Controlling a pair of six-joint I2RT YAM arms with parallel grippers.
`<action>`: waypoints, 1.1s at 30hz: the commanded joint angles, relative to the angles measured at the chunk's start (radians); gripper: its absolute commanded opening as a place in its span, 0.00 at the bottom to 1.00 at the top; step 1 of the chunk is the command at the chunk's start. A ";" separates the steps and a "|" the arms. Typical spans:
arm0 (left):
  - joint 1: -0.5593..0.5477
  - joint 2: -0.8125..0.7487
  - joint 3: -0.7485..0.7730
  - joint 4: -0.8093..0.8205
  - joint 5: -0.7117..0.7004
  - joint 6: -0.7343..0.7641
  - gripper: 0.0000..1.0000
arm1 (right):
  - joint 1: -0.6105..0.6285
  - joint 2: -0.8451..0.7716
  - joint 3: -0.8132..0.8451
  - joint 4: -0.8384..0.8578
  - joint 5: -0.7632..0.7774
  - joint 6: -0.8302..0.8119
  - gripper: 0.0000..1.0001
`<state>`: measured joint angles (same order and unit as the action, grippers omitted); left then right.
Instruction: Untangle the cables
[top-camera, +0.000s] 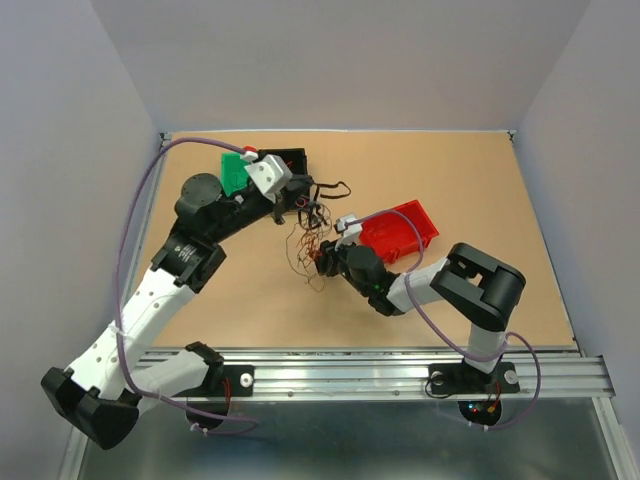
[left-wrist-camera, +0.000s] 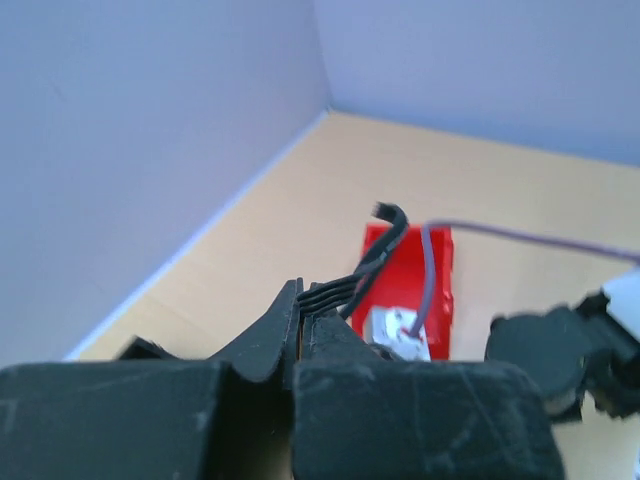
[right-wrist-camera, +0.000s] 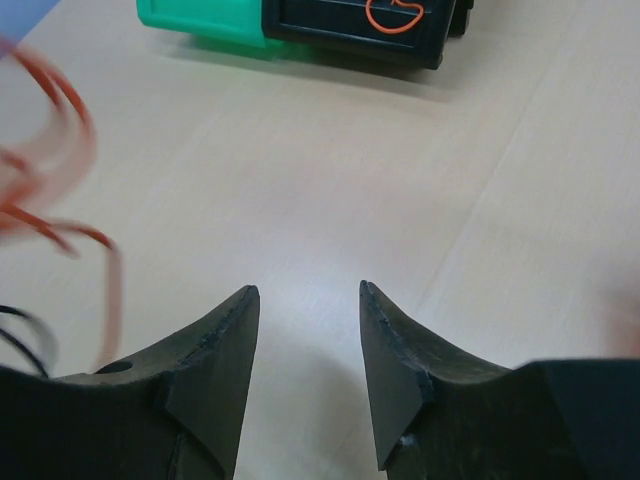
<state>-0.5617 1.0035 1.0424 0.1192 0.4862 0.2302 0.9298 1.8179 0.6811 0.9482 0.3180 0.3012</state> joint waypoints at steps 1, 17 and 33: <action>-0.003 -0.034 0.114 0.005 -0.078 -0.037 0.00 | 0.009 0.023 0.055 0.077 0.018 0.004 0.50; -0.004 -0.026 -0.188 0.189 -0.061 0.035 0.00 | 0.009 -0.256 -0.173 0.112 0.020 -0.016 0.65; -0.004 -0.054 -0.203 0.189 -0.026 0.020 0.00 | 0.009 -0.220 -0.190 0.184 -0.106 -0.071 0.62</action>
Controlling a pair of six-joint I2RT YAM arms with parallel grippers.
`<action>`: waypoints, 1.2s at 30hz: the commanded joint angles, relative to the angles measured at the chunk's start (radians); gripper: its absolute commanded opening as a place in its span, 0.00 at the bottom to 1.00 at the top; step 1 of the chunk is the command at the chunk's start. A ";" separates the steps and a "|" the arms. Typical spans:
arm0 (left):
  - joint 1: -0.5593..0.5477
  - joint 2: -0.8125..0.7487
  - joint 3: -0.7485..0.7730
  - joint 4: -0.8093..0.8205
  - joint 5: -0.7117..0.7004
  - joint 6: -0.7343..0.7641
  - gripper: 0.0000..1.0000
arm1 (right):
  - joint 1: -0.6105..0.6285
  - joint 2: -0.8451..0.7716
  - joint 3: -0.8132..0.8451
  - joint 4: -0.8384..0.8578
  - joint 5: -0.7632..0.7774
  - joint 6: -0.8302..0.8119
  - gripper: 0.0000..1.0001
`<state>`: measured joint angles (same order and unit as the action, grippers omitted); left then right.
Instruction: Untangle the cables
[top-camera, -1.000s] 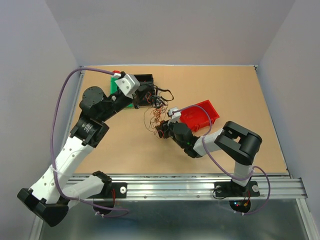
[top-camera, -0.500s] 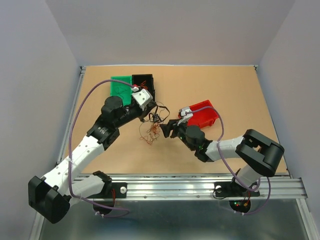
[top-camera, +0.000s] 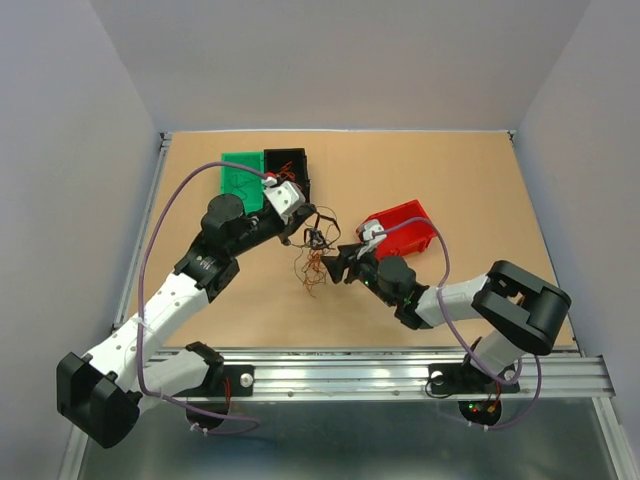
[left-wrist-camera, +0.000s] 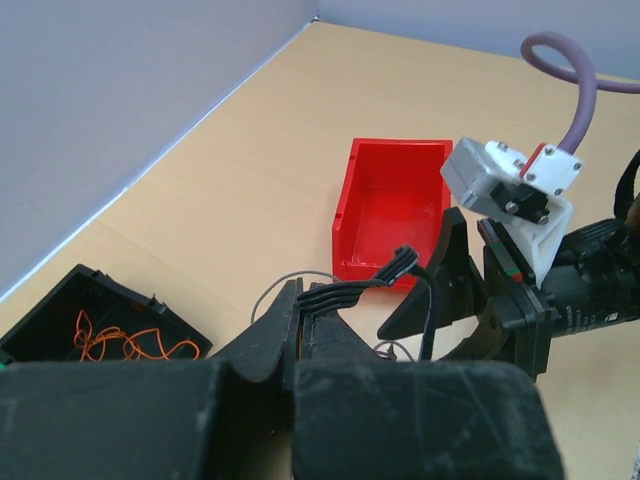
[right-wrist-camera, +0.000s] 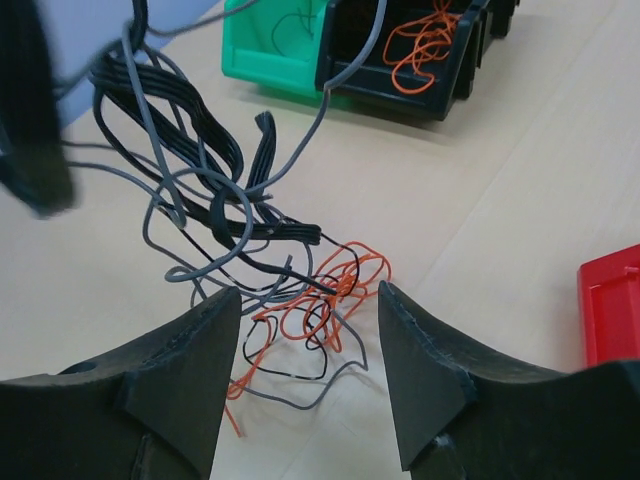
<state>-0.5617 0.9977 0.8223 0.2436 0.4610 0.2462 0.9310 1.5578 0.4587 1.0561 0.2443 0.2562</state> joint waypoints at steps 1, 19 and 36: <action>-0.004 -0.054 0.014 0.066 -0.008 0.002 0.00 | 0.008 0.051 0.046 0.076 -0.033 -0.026 0.62; -0.003 -0.131 0.034 0.028 -0.002 -0.012 0.00 | 0.008 0.284 0.219 0.120 -0.079 0.014 0.51; 0.020 -0.363 -0.135 0.298 -0.812 -0.140 0.00 | 0.008 0.142 0.075 0.162 0.101 0.084 0.00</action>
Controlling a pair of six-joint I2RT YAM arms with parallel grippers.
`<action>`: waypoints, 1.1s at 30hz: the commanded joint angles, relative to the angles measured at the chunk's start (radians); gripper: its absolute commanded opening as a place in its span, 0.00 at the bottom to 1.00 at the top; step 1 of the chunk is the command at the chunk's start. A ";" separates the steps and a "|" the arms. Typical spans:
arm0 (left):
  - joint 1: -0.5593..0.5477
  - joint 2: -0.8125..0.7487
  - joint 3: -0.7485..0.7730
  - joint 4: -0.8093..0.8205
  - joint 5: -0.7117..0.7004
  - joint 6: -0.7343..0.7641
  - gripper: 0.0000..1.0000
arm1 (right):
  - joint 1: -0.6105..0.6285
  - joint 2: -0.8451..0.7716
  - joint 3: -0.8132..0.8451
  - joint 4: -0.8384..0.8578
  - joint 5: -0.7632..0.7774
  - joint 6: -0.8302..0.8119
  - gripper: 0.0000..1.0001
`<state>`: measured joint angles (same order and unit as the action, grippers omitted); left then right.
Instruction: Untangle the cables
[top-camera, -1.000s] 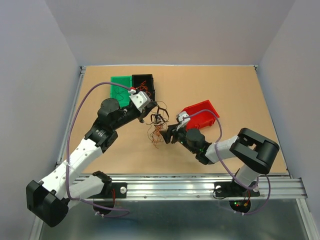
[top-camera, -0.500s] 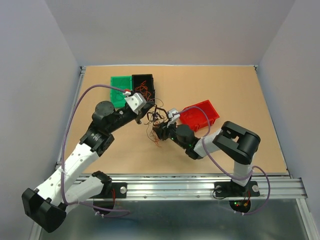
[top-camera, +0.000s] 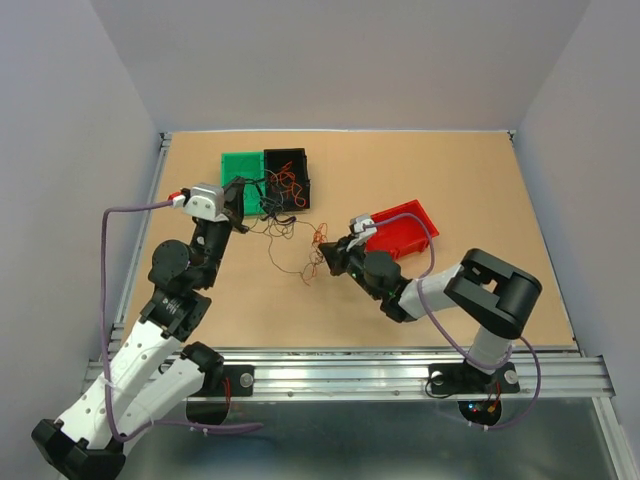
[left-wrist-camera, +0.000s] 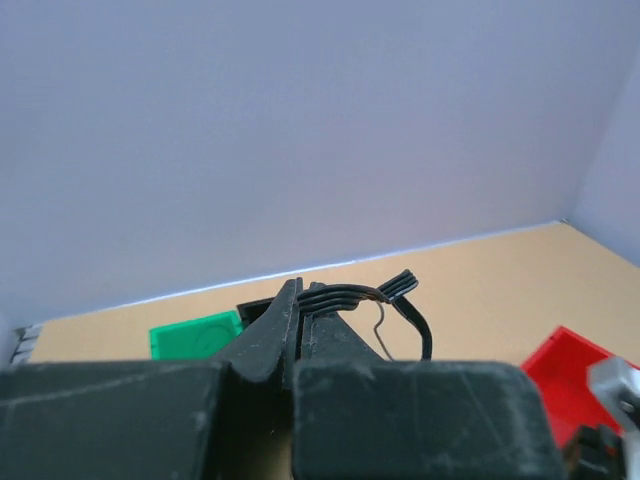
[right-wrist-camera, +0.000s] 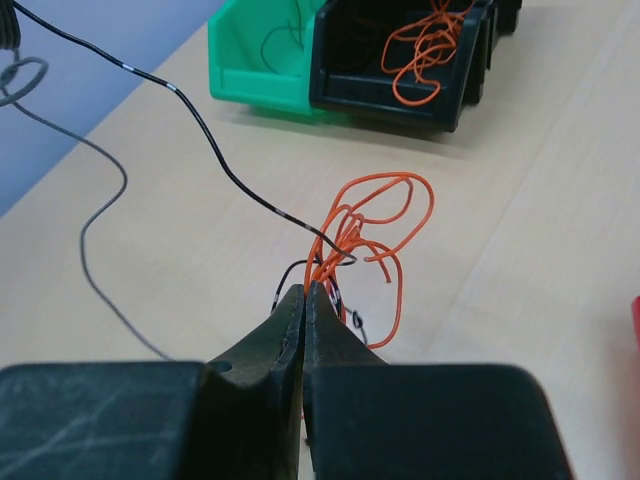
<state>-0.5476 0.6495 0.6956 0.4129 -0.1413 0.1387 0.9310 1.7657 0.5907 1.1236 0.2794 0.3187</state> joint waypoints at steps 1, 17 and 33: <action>0.008 -0.016 -0.010 0.139 -0.262 -0.037 0.00 | 0.008 -0.087 -0.068 0.097 0.067 0.022 0.00; 0.005 0.191 0.044 -0.036 0.559 0.136 0.06 | 0.006 -0.348 -0.206 0.094 -0.131 0.040 0.01; -0.026 0.630 0.242 -0.298 0.506 0.220 0.04 | 0.008 -0.796 -0.311 -0.231 -0.321 0.086 0.00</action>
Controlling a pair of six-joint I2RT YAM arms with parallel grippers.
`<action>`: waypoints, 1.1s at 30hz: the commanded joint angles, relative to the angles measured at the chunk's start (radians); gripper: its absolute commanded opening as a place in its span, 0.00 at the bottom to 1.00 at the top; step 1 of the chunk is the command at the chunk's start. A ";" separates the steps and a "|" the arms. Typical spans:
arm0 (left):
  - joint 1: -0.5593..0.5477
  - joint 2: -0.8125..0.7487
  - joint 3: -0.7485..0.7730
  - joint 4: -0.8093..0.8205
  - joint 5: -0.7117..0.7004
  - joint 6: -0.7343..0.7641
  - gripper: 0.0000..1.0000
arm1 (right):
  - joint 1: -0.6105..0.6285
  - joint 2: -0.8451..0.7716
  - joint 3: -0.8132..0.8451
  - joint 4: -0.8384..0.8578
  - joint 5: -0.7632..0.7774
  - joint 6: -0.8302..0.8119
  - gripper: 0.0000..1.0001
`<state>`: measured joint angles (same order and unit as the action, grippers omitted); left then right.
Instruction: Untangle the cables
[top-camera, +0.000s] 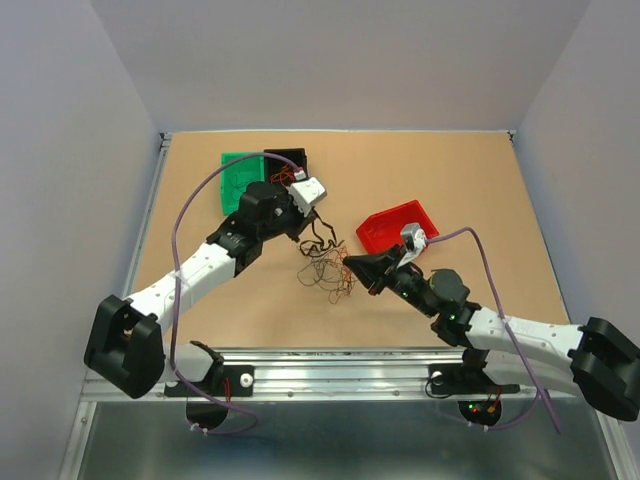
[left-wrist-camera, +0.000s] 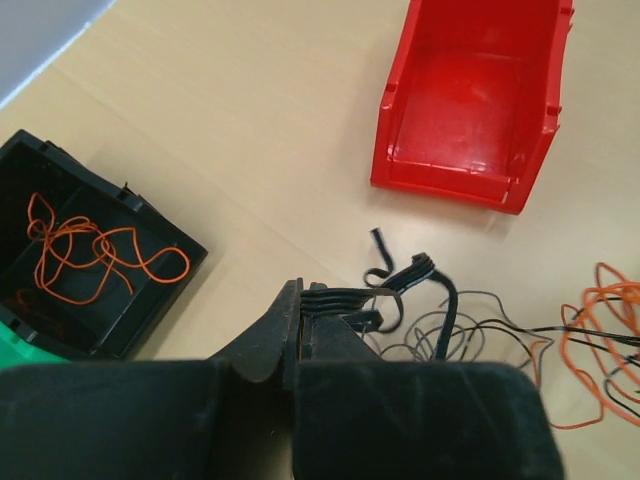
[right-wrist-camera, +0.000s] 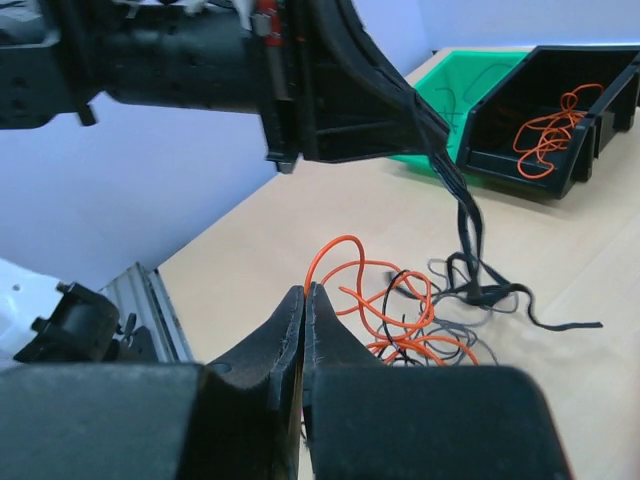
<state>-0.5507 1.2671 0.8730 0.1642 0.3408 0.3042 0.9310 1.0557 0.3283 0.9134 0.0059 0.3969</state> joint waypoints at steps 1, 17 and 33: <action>-0.028 0.014 0.061 -0.066 0.032 0.068 0.11 | 0.008 -0.103 -0.057 -0.024 -0.050 0.007 0.00; -0.066 -0.229 -0.072 -0.083 0.314 0.179 0.89 | 0.008 -0.045 -0.028 -0.057 -0.041 -0.001 0.01; -0.155 -0.097 -0.034 -0.265 0.463 0.388 0.82 | 0.011 -0.002 0.000 -0.021 -0.185 0.003 0.01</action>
<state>-0.6743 1.1446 0.7982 -0.0631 0.7853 0.6407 0.9310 1.0538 0.2680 0.8375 -0.1448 0.4000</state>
